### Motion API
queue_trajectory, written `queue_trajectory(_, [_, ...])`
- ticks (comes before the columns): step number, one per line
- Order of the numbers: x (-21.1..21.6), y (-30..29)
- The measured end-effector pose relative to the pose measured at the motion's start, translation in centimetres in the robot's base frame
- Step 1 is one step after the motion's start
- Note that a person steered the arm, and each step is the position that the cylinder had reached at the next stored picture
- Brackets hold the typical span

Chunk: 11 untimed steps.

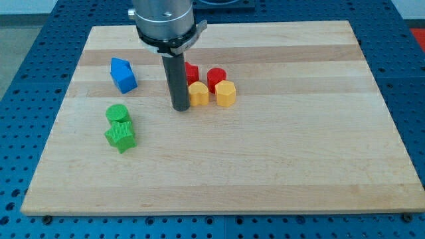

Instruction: Move the red star into the heart

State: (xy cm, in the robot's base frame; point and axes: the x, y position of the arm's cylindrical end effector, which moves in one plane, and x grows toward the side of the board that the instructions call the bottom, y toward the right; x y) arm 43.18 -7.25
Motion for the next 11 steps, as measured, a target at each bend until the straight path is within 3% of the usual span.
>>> queue_trajectory(2, [-0.2,-5.9])
queue_trajectory(4, [-7.3,-7.7])
queue_trajectory(5, [-9.0,-7.4])
queue_trajectory(8, [-9.0,1.0])
queue_trajectory(11, [-9.0,1.3])
